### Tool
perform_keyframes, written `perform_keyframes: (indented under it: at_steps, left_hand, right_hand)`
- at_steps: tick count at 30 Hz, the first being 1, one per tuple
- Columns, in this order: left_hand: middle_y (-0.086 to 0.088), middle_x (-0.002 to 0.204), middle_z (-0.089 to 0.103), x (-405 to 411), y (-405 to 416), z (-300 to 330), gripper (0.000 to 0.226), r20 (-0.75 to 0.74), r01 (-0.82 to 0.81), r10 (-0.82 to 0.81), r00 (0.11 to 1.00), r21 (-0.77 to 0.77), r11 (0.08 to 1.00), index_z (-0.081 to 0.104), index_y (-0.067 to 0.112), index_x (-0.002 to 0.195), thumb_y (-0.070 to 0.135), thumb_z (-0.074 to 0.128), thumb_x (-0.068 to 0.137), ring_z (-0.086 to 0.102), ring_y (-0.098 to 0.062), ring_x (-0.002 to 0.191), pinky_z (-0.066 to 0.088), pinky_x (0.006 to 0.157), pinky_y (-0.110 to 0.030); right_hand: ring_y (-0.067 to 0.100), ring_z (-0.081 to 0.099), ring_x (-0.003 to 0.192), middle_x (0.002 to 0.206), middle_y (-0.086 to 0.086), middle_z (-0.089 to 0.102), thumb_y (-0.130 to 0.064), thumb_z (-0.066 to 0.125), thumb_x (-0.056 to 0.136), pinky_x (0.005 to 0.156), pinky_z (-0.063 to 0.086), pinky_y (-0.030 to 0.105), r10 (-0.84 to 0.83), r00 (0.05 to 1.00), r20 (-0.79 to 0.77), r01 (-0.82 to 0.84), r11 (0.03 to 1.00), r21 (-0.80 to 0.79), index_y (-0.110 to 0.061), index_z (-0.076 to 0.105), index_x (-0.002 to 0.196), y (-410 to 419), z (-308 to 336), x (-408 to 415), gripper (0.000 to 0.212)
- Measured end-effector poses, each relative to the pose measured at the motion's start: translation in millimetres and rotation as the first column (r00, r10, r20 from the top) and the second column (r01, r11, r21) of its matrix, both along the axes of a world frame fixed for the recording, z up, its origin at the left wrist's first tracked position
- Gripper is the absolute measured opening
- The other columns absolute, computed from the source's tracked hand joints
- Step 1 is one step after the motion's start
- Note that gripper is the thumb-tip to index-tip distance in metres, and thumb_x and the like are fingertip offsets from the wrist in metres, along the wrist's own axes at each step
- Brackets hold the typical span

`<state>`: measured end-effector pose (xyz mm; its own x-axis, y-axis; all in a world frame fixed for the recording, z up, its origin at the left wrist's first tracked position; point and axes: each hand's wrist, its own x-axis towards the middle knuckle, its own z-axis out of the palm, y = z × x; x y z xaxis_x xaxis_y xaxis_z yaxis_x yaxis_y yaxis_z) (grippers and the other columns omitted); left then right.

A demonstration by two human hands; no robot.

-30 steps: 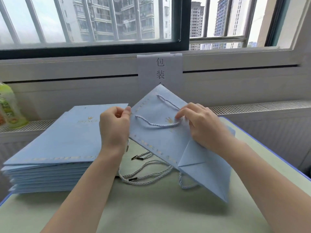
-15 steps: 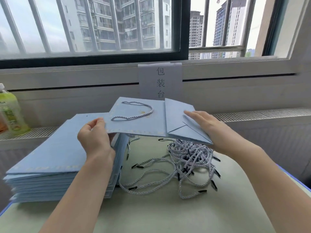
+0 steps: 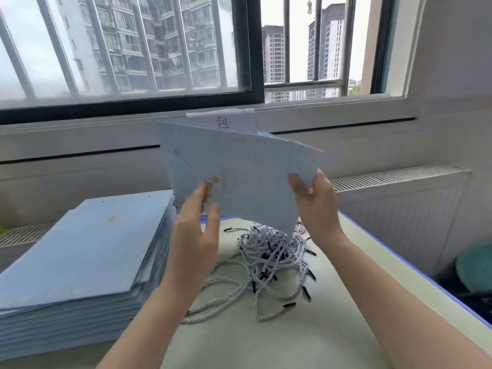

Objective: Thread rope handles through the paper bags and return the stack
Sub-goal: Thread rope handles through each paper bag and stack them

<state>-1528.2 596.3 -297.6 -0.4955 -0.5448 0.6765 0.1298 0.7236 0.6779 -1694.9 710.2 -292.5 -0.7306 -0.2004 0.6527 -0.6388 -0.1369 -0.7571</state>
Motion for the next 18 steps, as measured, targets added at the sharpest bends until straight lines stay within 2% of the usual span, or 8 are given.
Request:
perform_keyframes:
  at_steps: [1, 3, 5, 8, 10, 12, 14, 18]
  left_hand:
    - [-0.004, 0.14, 0.048, -4.1, 2.1, -7.7, 0.045, 0.054, -0.065, 0.073, 0.996, -0.127, 0.99, 0.04, 0.006, 0.14, 0.01, 0.046, 0.096, 0.044, -0.012, 0.128, 0.026, 0.103, -0.009]
    - [-0.006, 0.144, 0.042, -11.5, 6.6, -20.9, 0.048, 0.156, -0.093, 0.136, 0.978, -0.258, 0.962, 0.041, 0.003, 0.14, 0.001, 0.047, 0.092, 0.037, -0.016, 0.134, 0.015, 0.105, -0.004]
    - [-0.006, 0.143, 0.044, -18.4, 10.6, -32.0, 0.045, 0.256, -0.057, 0.15, 0.955, -0.336, 0.94, 0.045, 0.004, 0.138, 0.0, 0.048, 0.092, 0.039, -0.019, 0.134, 0.017, 0.107, -0.012]
    - [0.002, 0.149, 0.036, -26.6, 18.3, -42.0, 0.043, 0.47, 0.098, 0.096, 0.877, -0.372, 0.923, 0.039, 0.016, 0.143, 0.023, 0.042, 0.1, 0.029, -0.013, 0.139, 0.02, 0.112, -0.025]
    - [0.011, 0.156, 0.018, -30.6, 22.1, -47.4, 0.049, 0.646, 0.241, 0.094, 0.758, -0.41, 0.879, 0.026, 0.032, 0.147, 0.043, 0.033, 0.1, 0.01, -0.009, 0.144, 0.014, 0.115, -0.029]
    - [0.015, 0.158, 0.004, -31.9, 25.9, -51.0, 0.053, 0.765, 0.339, 0.147, 0.626, -0.438, 0.832, 0.017, 0.042, 0.147, 0.056, 0.028, 0.097, 0.0, -0.007, 0.145, 0.01, 0.116, -0.029]
    - [0.015, 0.158, 0.003, -30.3, 26.4, -51.0, 0.053, 0.797, 0.355, 0.197, 0.571, -0.456, 0.816, 0.018, 0.044, 0.146, 0.057, 0.028, 0.096, 0.003, -0.008, 0.145, 0.013, 0.114, -0.03]
    - [0.01, 0.146, 0.031, -24.0, 20.9, -49.9, 0.044, 0.747, 0.236, 0.33, 0.577, -0.539, 0.808, 0.038, 0.03, 0.135, 0.051, 0.032, 0.096, 0.032, -0.014, 0.133, 0.031, 0.104, -0.032]
  right_hand:
    - [0.014, 0.056, 0.074, 0.081, -0.011, 0.062, -0.02, 0.058, 0.092, 0.072, 0.046, 0.034, -0.041, 0.999, 0.021, 0.042, 0.999, -0.016, -0.014, 0.062, 0.104, 0.5, -0.9, -3.9, 0.013]
    - [0.017, 0.058, 0.081, 0.088, -0.007, 0.064, -0.015, 0.056, 0.093, 0.079, 0.047, 0.037, -0.123, 0.989, 0.084, 0.13, 0.988, -0.08, -0.012, 0.06, 0.11, 3.0, -1.3, -11.9, 0.019]
    - [0.021, 0.061, 0.094, 0.103, 0.004, 0.066, -0.013, 0.054, 0.093, 0.09, 0.048, 0.039, -0.177, 0.969, 0.174, 0.206, 0.964, -0.169, -0.007, 0.056, 0.117, 8.6, 0.1, -19.6, 0.024]
    - [0.024, 0.059, 0.106, 0.118, 0.013, 0.062, -0.012, 0.049, 0.095, 0.095, 0.044, 0.036, -0.277, 0.92, 0.276, 0.341, 0.915, -0.216, 0.0, 0.049, 0.128, 20.5, 2.4, -35.3, 0.035]
    - [0.025, 0.058, 0.109, 0.122, 0.014, 0.06, -0.012, 0.048, 0.096, 0.096, 0.043, 0.035, -0.357, 0.889, 0.285, 0.419, 0.886, -0.199, 0.0, 0.046, 0.132, 28.3, 2.3, -45.0, 0.038]
    - [0.028, 0.057, 0.112, 0.124, 0.014, 0.06, -0.013, 0.046, 0.096, 0.096, 0.042, 0.035, -0.441, 0.853, 0.28, 0.49, 0.861, -0.137, -0.002, 0.045, 0.134, 34.9, -0.5, -52.8, 0.04]
    - [0.029, 0.056, 0.113, 0.127, 0.014, 0.058, -0.015, 0.045, 0.097, 0.093, 0.039, 0.033, -0.509, 0.81, 0.292, 0.548, 0.834, -0.063, -0.004, 0.043, 0.137, 40.4, -4.1, -57.0, 0.041]
    - [0.032, 0.055, 0.111, 0.125, 0.017, 0.058, -0.012, 0.042, 0.098, 0.082, 0.034, 0.029, -0.583, 0.747, 0.318, 0.612, 0.791, 0.014, 0.0, 0.044, 0.131, 47.1, -8.6, -58.5, 0.035]
